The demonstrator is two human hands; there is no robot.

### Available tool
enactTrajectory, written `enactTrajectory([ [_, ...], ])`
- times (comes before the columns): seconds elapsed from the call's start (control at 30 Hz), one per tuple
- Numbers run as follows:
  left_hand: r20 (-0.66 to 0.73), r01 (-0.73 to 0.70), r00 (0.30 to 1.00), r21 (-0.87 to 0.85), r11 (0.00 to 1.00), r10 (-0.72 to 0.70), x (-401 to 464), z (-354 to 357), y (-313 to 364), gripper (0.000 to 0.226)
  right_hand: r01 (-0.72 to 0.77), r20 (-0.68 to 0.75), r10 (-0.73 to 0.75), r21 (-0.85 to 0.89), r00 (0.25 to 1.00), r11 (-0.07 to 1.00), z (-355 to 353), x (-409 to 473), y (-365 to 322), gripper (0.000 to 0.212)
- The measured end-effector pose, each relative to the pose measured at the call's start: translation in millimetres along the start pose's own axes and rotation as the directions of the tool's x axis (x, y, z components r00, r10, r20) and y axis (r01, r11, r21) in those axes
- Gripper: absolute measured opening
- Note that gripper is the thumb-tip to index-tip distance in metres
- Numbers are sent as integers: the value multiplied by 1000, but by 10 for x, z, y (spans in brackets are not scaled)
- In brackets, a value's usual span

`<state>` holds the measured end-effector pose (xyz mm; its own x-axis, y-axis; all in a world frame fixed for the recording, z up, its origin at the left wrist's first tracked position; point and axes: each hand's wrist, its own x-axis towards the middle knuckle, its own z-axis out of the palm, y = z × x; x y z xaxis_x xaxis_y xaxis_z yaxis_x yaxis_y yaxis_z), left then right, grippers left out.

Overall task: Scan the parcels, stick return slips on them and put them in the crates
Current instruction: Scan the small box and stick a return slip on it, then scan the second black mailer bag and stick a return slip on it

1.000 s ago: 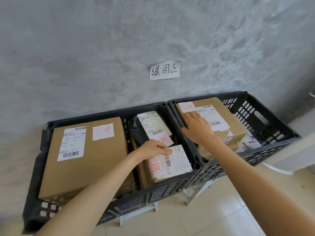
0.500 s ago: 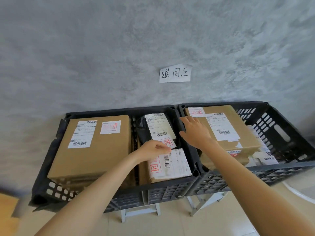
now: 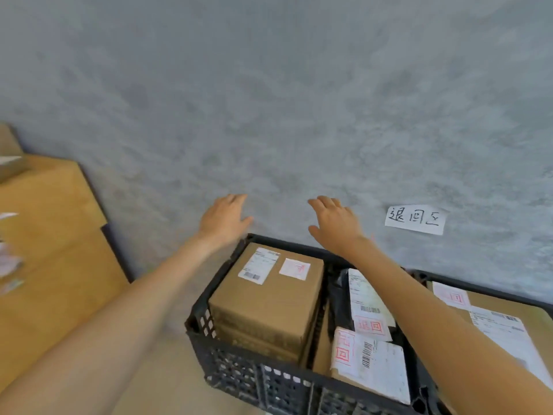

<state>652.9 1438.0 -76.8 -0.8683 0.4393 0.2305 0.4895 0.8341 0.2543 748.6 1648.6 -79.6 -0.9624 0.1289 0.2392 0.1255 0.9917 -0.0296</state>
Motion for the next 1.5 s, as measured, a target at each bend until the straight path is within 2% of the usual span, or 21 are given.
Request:
enactTrajectory([
  [0.23, -235, 236, 952, 147, 961, -197, -416, -1164, -1259, 57, 281, -142, -278, -4, 950, 960, -594, 666, -1607, 54],
  [0.57, -445, 526, 803, 219, 822, -395, -1829, -2552, -3466, 57, 562, -254, -532, 59, 808, 825, -890, 904, -4588, 54],
  [0.7, -491, 607, 751, 251, 754, -441, -2507, -3062, -4356, 56, 651, -325, -596, 87, 734, 754, -902, 871, -5878, 51],
  [0.9, -513, 762, 618, 202, 616, -596, -3381, -3469, -5547, 70, 787, -332, -722, 126, 607, 604, -776, 816, -7596, 51],
  [1.03, -518, 814, 562, 208, 543, -645, -3683, -3676, -6246, 72, 841, -340, -772, 143, 537, 522, -698, 932, -8560, 53],
  [1.33, -523, 811, 585, 368, 455, -620, -3574, -4078, -7993, 64, 897, -351, -828, 116, 438, 426, -218, 1682, -10476, 52],
  [1.5, -549, 802, 595, 454, 389, -587, -3424, -4529, -8941, 54, 889, -372, -810, 129, 453, 439, -241, 2256, -11433, 49],
])
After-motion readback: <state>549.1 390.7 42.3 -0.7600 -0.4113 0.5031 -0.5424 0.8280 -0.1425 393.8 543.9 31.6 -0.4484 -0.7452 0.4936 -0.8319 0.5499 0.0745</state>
